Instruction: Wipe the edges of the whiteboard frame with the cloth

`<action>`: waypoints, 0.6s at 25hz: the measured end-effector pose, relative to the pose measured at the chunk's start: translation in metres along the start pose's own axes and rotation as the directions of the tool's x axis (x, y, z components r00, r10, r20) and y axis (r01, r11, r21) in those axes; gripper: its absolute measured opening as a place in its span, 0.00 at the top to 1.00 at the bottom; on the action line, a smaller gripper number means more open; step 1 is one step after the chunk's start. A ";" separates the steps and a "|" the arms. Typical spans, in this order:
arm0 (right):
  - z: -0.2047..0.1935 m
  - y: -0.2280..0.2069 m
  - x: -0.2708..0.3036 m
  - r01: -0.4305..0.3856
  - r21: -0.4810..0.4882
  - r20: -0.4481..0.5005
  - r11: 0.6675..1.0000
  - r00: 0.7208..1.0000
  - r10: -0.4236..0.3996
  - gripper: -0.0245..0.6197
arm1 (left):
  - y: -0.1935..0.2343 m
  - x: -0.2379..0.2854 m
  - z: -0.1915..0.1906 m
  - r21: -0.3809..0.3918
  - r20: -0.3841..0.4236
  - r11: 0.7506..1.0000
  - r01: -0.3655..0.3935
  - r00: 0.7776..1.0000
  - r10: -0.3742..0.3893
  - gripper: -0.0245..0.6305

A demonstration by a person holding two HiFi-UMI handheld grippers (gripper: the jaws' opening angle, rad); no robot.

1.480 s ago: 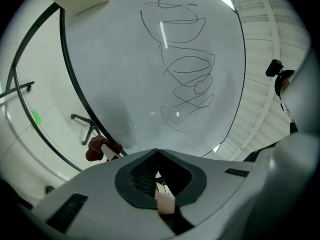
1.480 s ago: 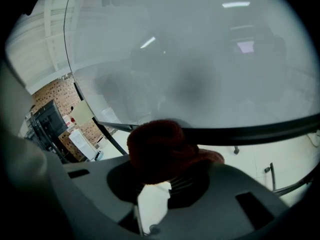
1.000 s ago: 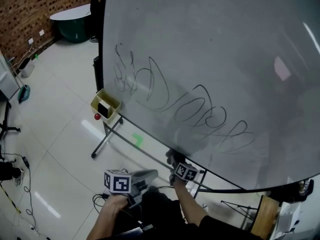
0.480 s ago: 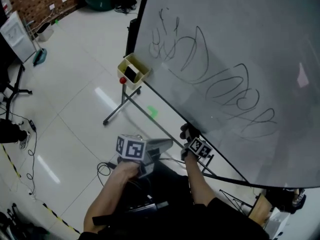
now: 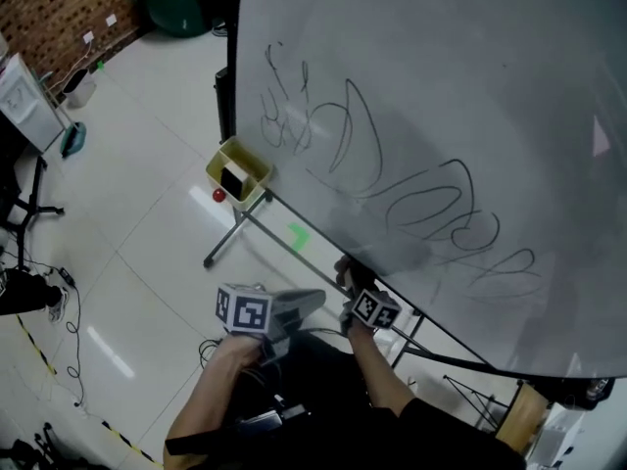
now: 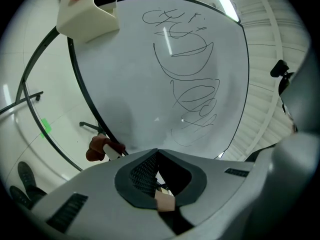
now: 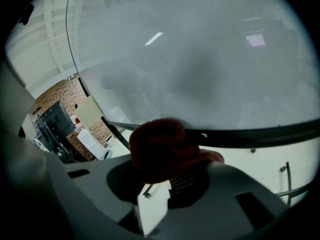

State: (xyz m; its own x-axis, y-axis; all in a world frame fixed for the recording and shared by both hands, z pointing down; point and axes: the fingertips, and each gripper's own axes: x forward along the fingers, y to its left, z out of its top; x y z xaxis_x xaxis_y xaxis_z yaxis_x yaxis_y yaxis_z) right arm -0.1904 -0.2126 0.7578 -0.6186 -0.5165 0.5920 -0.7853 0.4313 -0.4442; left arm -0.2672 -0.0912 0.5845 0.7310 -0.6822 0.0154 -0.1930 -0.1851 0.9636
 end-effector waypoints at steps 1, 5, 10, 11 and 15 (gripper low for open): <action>-0.002 0.003 0.003 -0.002 0.000 -0.008 1.000 1.000 0.002 0.83 | 0.002 0.001 0.005 0.002 -0.004 1.000 -0.005 1.000 0.005 0.97; 0.001 0.015 0.014 -0.050 -0.032 -0.009 0.998 0.999 0.050 0.83 | 0.014 0.005 0.024 0.008 -0.009 1.000 -0.025 1.000 0.026 0.97; 0.003 0.017 0.018 -0.076 -0.036 -0.022 0.996 0.997 0.075 0.83 | 0.027 0.012 0.038 0.001 -0.012 0.998 -0.061 0.998 0.061 0.97; 0.000 0.015 0.018 -0.076 -0.030 -0.031 0.997 0.997 0.075 0.83 | 0.028 0.013 0.040 -0.001 -0.012 0.998 -0.063 0.998 0.063 0.97; -0.002 0.019 0.020 -0.089 -0.028 -0.056 0.996 0.995 0.087 0.83 | 0.028 0.017 0.047 0.000 -0.018 0.998 -0.065 0.998 0.065 0.97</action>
State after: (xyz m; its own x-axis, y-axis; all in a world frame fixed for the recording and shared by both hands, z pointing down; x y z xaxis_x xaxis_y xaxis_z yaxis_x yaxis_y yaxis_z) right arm -0.2177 -0.2125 0.7624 -0.6824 -0.4349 0.5875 -0.7261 0.4958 -0.4764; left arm -0.2905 -0.1409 0.5990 0.7285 -0.6801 0.0830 -0.2404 -0.1404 0.9605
